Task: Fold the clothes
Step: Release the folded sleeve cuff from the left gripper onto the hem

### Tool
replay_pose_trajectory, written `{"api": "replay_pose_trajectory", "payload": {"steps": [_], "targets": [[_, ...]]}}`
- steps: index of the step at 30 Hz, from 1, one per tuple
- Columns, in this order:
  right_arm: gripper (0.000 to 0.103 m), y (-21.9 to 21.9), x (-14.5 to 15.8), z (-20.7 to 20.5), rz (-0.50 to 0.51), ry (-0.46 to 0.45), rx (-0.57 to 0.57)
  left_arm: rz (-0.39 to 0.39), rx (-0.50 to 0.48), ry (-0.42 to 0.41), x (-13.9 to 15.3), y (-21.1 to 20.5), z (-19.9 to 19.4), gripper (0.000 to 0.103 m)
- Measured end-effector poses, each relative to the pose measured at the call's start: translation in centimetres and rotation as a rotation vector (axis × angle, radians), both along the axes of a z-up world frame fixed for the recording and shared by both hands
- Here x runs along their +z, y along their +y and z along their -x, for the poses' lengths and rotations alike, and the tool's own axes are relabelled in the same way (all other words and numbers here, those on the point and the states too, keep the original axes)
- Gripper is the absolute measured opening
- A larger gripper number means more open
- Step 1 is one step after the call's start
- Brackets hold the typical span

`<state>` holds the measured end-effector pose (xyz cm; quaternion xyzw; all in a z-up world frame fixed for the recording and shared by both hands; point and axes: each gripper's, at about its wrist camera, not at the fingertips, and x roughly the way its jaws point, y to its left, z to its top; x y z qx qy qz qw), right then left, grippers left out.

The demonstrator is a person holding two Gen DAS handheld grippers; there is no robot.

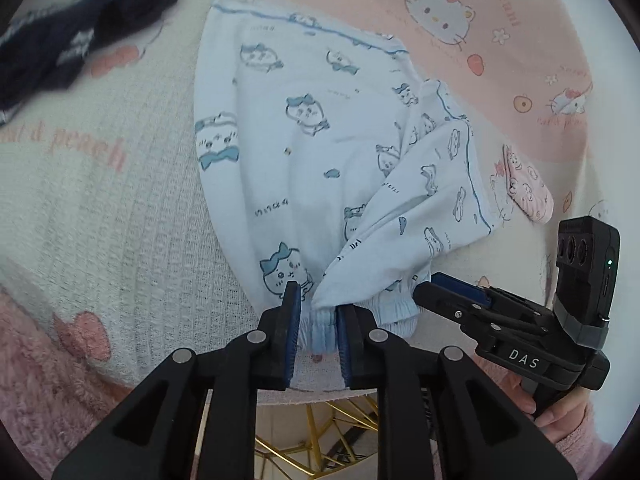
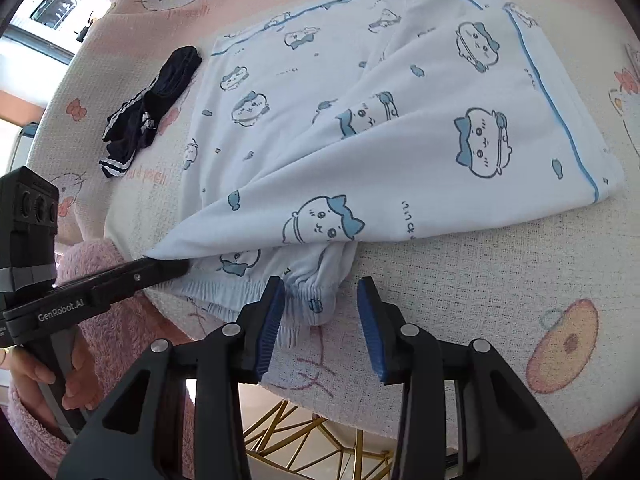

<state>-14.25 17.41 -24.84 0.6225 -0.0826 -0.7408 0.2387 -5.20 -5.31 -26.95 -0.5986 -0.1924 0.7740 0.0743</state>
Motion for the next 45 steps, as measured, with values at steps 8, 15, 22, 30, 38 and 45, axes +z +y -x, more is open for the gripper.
{"api": "replay_pose_trajectory", "payload": {"steps": [8, 15, 22, 30, 38, 45], "targets": [[0.038, -0.3, -0.5, -0.1, -0.038, -0.015, 0.001, 0.078, -0.073, -0.004, 0.5, 1.3, 0.6, 0.018], [0.038, -0.2, -0.7, 0.0, 0.015, -0.019, -0.018, 0.096, -0.086, -0.023, -0.7, 1.3, -0.1, 0.018], [0.037, 0.7, -1.7, -0.6, -0.015, -0.036, -0.003, 0.136, -0.072, -0.086, -2.4, 0.5, -0.6, 0.018], [0.04, 1.6, 0.4, -0.2, 0.041, 0.012, -0.039, 0.144, -0.114, -0.013, 0.9, 1.5, -0.5, 0.018], [0.038, 0.4, -1.7, -0.6, -0.018, -0.027, 0.002, 0.141, -0.094, -0.106, -2.2, 0.1, -1.1, 0.021], [0.042, 2.7, -0.2, 0.0, 0.087, -0.011, -0.066, 0.134, -0.126, -0.037, 0.2, 1.1, -1.1, 0.026]]}}
